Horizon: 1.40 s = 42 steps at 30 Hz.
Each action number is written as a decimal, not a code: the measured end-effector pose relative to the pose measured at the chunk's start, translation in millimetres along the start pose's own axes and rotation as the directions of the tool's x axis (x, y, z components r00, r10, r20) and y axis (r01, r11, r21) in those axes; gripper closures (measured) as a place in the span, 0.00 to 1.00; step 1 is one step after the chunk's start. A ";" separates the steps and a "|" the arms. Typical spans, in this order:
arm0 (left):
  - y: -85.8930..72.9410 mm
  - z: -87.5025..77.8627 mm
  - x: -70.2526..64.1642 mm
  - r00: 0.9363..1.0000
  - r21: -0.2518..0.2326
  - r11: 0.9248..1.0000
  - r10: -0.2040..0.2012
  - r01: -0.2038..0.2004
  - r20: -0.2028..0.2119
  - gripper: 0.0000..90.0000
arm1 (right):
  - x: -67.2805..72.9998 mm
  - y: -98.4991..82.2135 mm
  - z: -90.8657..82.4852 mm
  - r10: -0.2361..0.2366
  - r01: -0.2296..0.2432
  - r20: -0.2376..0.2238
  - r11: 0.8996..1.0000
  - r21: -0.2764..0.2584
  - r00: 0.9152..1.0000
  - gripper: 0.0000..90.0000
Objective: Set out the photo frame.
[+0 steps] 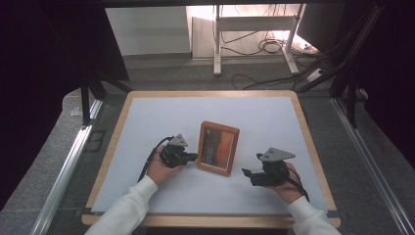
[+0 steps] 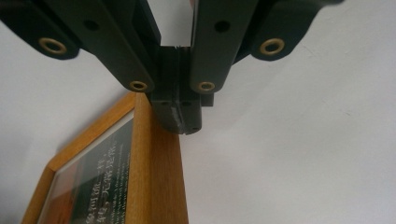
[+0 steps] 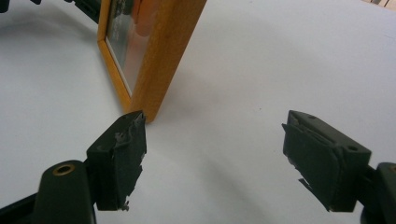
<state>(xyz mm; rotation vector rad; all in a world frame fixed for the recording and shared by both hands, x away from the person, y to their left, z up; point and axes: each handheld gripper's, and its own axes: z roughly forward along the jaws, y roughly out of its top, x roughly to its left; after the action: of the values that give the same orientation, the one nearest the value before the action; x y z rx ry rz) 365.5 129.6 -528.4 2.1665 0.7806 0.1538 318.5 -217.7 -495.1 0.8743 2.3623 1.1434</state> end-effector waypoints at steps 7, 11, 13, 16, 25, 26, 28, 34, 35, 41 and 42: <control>-1.6 -0.6 -6.1 1.000 0.010 1.000 0.016 -0.017 0.011 1.00 | -0.3 -0.3 0.1 -0.003 0.003 0.000 1.000 0.001 1.000 0.24; -2.3 -0.8 -8.5 1.000 0.017 1.000 0.026 -0.026 0.017 1.00 | -0.9 -0.6 0.1 -0.004 0.004 0.001 1.000 0.004 1.000 0.24; -2.8 -0.2 -10.3 0.999 0.017 0.999 0.027 -0.027 0.020 1.00 | -1.1 -0.7 -0.1 -0.004 0.004 0.001 1.000 0.005 1.000 0.24; -3.1 0.2 -11.7 0.999 0.019 0.999 0.030 -0.030 0.023 1.00 | -1.4 -0.7 -0.2 -0.004 0.004 0.001 1.000 0.006 1.000 0.24; -2.8 0.8 -12.9 0.999 0.028 0.999 0.027 -0.027 0.029 1.00 | -2.8 -1.4 -0.3 0.003 -0.003 0.000 1.000 0.007 1.000 0.24; -2.9 1.1 -12.0 0.999 0.029 0.999 0.025 -0.026 0.032 1.00 | -3.2 -1.3 -0.6 0.006 -0.006 -0.001 1.000 0.005 1.000 0.24; -2.9 1.3 -11.5 0.999 0.028 0.999 0.022 -0.023 0.034 1.00 | -4.8 -1.5 -0.8 0.015 -0.015 -0.006 1.000 -0.002 1.000 0.24; -3.2 -3.9 -10.1 1.000 0.020 1.000 0.021 -0.021 0.017 1.00 | -9.0 -4.9 0.8 0.017 -0.017 -0.016 1.000 0.000 1.000 0.23; -3.8 -6.8 -9.5 1.000 0.016 1.000 0.022 -0.022 0.015 1.00 | -9.3 -5.6 0.6 0.016 -0.016 -0.014 1.000 0.000 1.000 0.23; -10.1 -25.0 -5.9 1.000 -0.022 1.000 0.005 -0.005 -0.013 0.99 | -11.0 -8.7 -1.2 0.025 -0.025 0.007 1.000 0.004 1.000 0.23; -11.4 -27.1 -5.4 1.000 -0.025 1.000 -0.002 0.002 -0.018 0.99 | -11.1 -9.4 -1.9 0.023 -0.023 0.016 1.000 0.004 1.000 0.23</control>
<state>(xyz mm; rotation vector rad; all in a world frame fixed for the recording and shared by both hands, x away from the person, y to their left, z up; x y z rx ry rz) 346.0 149.7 -517.9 2.1439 0.7867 0.1810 322.1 -230.7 -500.9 0.9106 2.3482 1.1371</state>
